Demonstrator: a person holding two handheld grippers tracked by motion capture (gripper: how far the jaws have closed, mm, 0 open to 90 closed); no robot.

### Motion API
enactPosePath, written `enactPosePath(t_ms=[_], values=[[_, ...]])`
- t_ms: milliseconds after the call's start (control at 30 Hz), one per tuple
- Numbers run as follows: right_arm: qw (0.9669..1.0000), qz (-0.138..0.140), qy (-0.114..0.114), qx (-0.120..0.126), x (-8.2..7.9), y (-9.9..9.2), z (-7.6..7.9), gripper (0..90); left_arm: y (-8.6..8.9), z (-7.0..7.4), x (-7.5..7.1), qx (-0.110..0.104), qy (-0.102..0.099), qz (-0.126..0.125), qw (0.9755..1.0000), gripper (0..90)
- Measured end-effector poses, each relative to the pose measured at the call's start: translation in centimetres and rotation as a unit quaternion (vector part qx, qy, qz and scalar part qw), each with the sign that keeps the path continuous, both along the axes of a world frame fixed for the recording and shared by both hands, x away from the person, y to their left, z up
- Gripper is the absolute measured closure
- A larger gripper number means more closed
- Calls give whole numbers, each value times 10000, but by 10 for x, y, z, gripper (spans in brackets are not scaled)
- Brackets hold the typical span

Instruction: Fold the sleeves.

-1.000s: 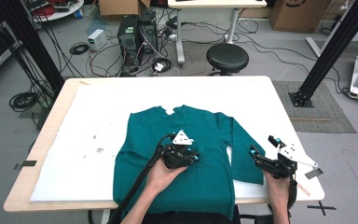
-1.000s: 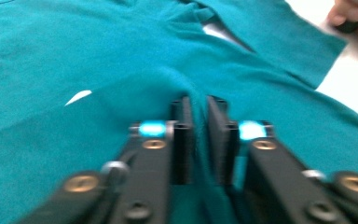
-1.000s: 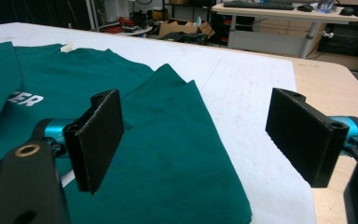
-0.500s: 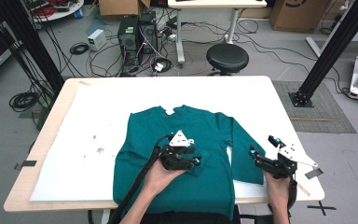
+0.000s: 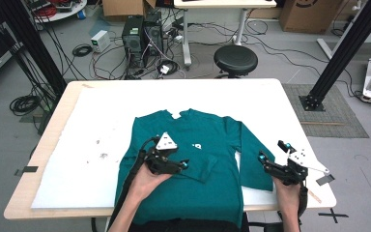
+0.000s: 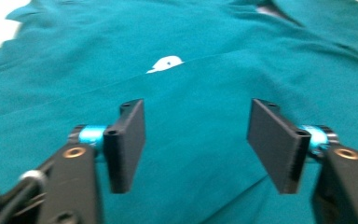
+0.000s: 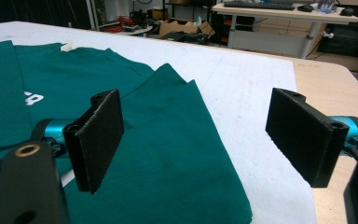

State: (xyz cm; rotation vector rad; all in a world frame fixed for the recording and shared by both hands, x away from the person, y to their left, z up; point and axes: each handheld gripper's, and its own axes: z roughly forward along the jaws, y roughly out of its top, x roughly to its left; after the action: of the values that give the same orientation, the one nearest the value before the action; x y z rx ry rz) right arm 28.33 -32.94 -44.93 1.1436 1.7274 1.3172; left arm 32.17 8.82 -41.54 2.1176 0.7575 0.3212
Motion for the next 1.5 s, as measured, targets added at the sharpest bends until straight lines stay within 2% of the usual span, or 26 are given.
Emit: enactPosePath(t_ms=[67,100,167,233,300,333,367,400,500,533,567,733,833,867,967,1000,1033,1067,1100,1200,1233,1267,1300,1400,1433,1500], values=[[10000,-4,3,-3,0,0,0,195,18,1,0,-21,-133,254,9996,317],[10000,-3,-1,1,0,0,0,195,18,1,0,-21,-133,254,9996,311],[10000,0,-11,-14,0,0,0,195,30,3,-1,-31,-178,360,9992,308],[10000,-6,-8,-35,0,0,0,195,49,3,-1,11,-314,530,9981,308],[10000,-7,-18,-40,0,1,0,195,62,2,0,-25,-327,626,9975,309],[10000,-7,-15,-41,0,1,0,195,62,2,0,-25,-327,626,9975,308],[10000,-7,-13,-38,0,1,0,195,75,1,-1,-76,-369,773,9963,308],[10000,-7,-13,-38,0,1,0,195,75,1,-1,-76,-369,773,9963,308],[10000,-8,-17,-43,0,1,0,195,94,0,-2,-200,-493,931,9942,302],[10000,-12,-15,-52,0,1,0,195,107,-2,-4,-246,-633,1061,9920,300],[10000,-12,-15,-52,0,1,0,195,107,-2,-4,-246,-633,1061,9920,300],[10000,-20,-15,-64,0,1,0,195,138,-10,-10,-401,-758,1261,9883,300],[10000,-25,-5,-58,0,1,0,195,161,-14,-15,-486,-714,1418,9861,300],[10000,-25,-5,-58,0,1,0,195,161,-14,-15,-486,-714,1418,9861,300],[10000,-34,13,-48,0,2,0,195,175,-14,-20,-456,-741,1506,9848,299],[10000,-36,12,-51,0,2,0,195,180,-14,-21,-449,-728,1584,9837,300],[10000,-35,16,-49,0,2,0,195,190,-14,-23,-398,-599,1649,9837,304],[10000,-37,14,-57,0,2,0,195,190,-14,-23,-398,-599,1649,9837,317],[10000,-41,22,-48,0,2,0,195,201,-13,-23,-444,-305,1667,9845,330],[10000,-32,-5,-84,0,2,0,195,208,-14,-25,-408,-328,1657,9848,328],[10000,-33,-10,-92,0,2,0,195,215,-16,-28,-317,-458,1677,9843,328],[10000,-36,-9,-82,0,2,0,195,215,-16,-28,-317,-458,1677,9843,328],[10000,-36,-9,-82,0,2,0,195,220,-18,-31,-293,-616,1769,9819,323],[10000,-37,-13,-90,0,2,0,195,227,-20,-32,-406,-676,1805,9804,316],[10000,-36,-13,-87,0,2,0,195,232,-23,-33,-490,-792,1873,9779,313],[9999,-40,-15,-91,0,2,0,195,236,-26,-35,-528,-1007,1922,9747,312]])
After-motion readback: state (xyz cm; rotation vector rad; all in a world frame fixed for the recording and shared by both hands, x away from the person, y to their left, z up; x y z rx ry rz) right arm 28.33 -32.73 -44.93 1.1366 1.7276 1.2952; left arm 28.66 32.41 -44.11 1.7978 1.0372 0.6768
